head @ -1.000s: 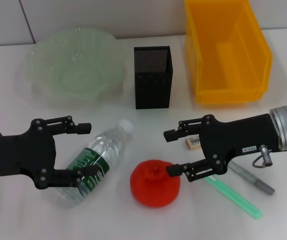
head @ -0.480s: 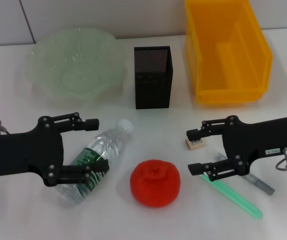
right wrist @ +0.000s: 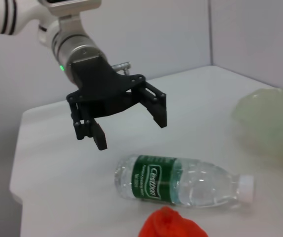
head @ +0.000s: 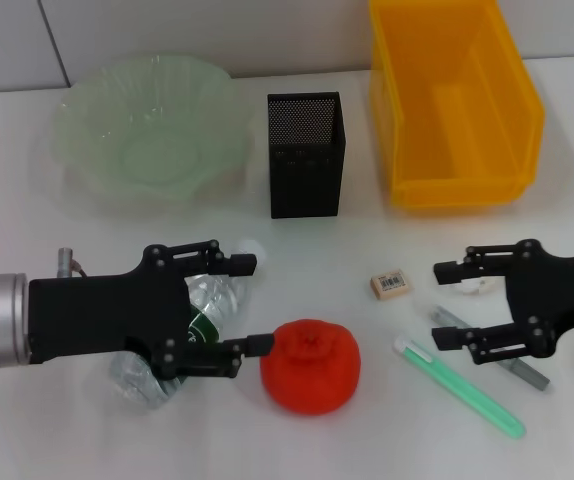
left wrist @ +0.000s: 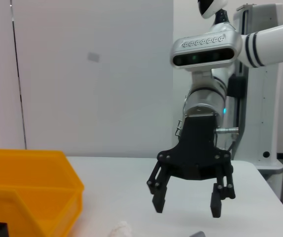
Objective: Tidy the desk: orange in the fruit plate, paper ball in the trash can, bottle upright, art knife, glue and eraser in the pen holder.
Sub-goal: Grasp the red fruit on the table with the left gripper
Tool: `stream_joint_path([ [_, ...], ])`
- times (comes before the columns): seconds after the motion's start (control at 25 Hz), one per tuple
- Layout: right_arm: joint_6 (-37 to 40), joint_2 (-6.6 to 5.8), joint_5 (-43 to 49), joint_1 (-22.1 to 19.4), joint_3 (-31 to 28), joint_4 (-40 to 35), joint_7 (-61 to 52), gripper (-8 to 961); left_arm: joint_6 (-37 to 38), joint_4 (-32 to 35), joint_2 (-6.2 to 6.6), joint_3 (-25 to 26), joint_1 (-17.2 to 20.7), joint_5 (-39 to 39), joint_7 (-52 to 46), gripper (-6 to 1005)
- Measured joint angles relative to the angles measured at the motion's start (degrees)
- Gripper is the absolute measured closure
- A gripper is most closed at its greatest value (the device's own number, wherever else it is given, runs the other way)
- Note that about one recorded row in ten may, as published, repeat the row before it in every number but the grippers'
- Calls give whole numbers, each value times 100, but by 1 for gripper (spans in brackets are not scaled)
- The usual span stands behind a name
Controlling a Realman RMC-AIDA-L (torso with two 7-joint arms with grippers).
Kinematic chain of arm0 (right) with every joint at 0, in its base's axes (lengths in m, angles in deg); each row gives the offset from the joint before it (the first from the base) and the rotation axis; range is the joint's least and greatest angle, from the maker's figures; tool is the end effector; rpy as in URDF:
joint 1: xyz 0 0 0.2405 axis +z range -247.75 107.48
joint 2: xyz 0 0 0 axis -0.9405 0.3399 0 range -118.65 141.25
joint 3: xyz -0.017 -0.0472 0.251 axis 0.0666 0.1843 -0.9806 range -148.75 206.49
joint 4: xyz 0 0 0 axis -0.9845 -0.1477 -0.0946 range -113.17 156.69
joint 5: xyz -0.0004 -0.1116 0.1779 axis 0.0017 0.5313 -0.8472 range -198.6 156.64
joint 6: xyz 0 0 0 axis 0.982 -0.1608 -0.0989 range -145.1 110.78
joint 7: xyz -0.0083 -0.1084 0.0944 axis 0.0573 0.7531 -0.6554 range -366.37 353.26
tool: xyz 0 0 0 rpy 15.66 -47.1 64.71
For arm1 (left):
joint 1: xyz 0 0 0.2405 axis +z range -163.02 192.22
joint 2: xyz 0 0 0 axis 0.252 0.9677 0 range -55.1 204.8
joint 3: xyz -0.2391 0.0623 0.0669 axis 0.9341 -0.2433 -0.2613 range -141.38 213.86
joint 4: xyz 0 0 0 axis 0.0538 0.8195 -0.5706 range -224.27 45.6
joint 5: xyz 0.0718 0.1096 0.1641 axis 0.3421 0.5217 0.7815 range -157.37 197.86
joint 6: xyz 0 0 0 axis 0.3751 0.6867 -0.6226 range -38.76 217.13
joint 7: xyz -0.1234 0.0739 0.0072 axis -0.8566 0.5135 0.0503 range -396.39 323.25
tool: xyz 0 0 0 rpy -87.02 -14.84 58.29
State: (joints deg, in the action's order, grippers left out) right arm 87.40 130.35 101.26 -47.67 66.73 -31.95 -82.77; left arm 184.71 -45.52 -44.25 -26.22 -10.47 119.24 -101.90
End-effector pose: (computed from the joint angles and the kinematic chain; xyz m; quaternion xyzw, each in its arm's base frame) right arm 0.2819 0.2810 0.0402 -0.9696 0.1410 0.1771 0.0932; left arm -0.2233 0.2939 -0.0218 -0.9623 -0.0158 -0.2686 0.0400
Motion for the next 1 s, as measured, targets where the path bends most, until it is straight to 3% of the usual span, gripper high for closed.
stream_joint_path([
  [0.52,190,-14,162,-267,-591,-384,-159,184,-704,-567,-3,-458,-204,-359,37,256],
  [0.72,194,-25,208,-276,-786,-403,-167,184,-1217,-747,-6,-1230,-225,-802,210,261],
  [1.0,166,-39,219,-285,-871,-421,-233,184,-1575,-789,-8,-1792,-212,-1075,214,267],
])
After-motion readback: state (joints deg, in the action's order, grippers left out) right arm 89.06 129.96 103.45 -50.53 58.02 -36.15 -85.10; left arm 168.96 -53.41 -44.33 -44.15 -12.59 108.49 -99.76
